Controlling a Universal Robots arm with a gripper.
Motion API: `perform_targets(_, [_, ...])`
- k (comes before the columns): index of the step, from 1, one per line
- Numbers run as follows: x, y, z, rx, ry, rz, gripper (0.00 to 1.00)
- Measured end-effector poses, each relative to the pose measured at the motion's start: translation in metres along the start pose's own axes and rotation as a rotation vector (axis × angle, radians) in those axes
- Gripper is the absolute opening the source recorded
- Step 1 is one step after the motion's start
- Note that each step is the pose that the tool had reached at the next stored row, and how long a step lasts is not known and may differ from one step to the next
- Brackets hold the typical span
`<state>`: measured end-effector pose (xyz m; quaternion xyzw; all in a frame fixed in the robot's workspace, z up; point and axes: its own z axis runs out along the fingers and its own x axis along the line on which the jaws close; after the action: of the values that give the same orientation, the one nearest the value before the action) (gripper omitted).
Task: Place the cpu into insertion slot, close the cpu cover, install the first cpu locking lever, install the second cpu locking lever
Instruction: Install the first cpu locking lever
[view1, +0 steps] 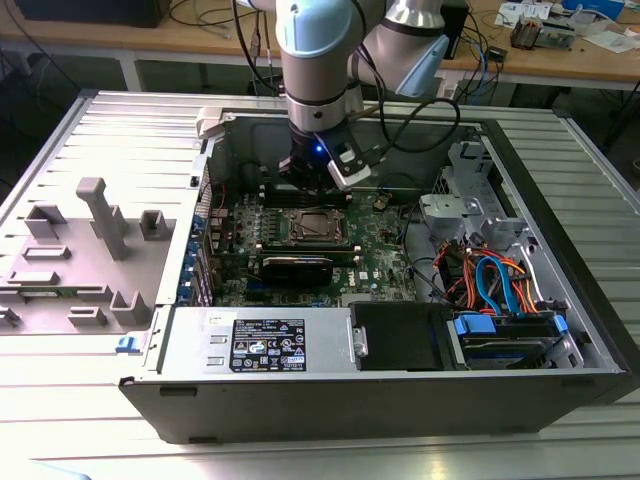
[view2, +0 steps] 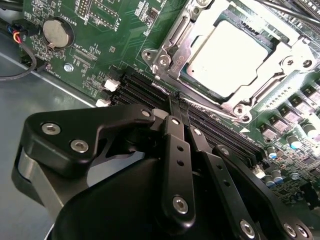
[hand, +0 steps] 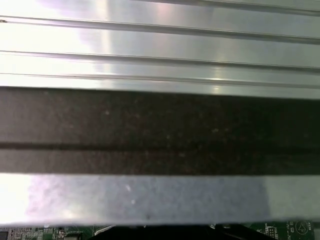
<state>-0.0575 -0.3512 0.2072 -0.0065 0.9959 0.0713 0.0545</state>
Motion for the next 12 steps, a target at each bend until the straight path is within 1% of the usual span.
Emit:
perform_targets(4, [0.0002,-0.0002,0.0013,0.0067,-0.0037,0.027,0.11])
perform_targets(12, [0.0007,-0.0003,0.0019,0.0092,-0.0055,0.039,0.11])
